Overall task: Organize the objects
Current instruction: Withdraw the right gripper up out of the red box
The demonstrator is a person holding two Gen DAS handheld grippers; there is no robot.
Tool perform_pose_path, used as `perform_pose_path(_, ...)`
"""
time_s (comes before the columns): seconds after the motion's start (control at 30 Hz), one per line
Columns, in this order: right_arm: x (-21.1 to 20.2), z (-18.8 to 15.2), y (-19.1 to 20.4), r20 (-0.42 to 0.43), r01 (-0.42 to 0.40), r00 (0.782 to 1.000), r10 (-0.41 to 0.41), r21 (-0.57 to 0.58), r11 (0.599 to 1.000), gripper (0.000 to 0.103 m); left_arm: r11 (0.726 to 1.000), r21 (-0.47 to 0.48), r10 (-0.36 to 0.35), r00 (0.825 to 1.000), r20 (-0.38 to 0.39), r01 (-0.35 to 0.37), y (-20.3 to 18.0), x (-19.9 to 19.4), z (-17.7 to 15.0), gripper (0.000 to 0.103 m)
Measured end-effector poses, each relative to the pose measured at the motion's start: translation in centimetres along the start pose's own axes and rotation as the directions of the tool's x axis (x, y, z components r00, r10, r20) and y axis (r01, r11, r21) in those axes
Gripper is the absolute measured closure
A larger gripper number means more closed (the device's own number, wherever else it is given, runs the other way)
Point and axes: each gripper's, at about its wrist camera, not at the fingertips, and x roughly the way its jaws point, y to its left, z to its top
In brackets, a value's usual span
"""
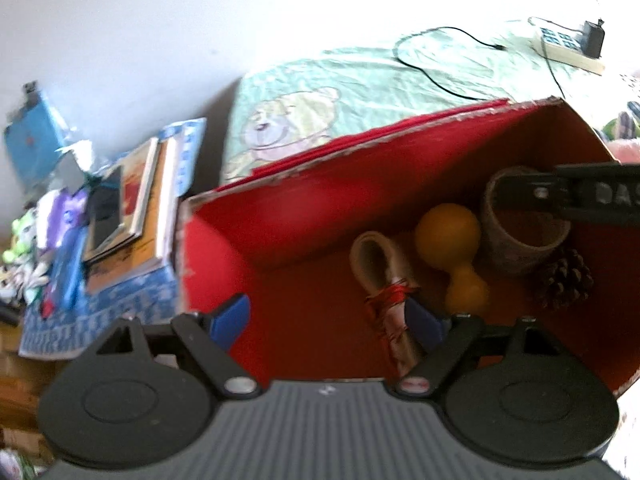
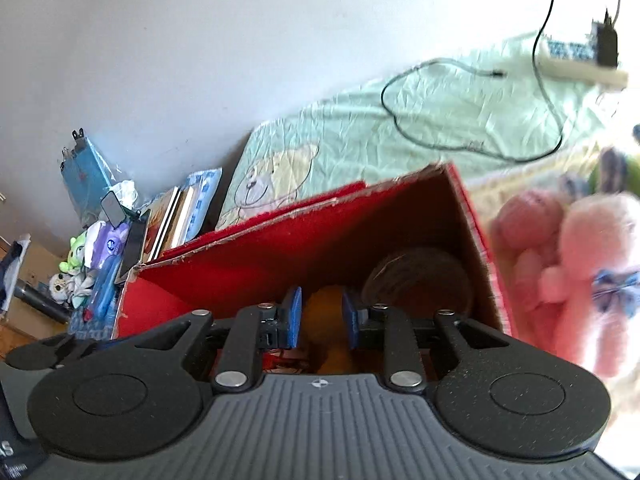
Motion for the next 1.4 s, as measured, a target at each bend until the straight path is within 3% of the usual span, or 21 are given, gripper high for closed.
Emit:
perform_pose_path(0.33,-3.5,-2.1,2.2,0.098,0.084,0.993,-0.072,-0.122,0.989,0.075,0.992,-0.101,0.085,0.995,0.045,-0.081,0.8,-3.7,-2.1,0.014)
perform_pose_path(0.73,-7.1,-4.3,3.3,0.078,0.074,0.995,-0.062,-0.162,0.984,0.073,0.982,-0.138,0.134,0.99,0.04,-0.128,0.1,-7.5,-5.3,0.011)
perform_pose_path(1.4,-9.9,-9.2,2.4,-0.027,0.002,1.0,-0.008,-0.213,0.977,0.066,0.977,-0.194,0.082,0.995,-0.05,-0.09,-2.3,-9.1,-10.6,0.01)
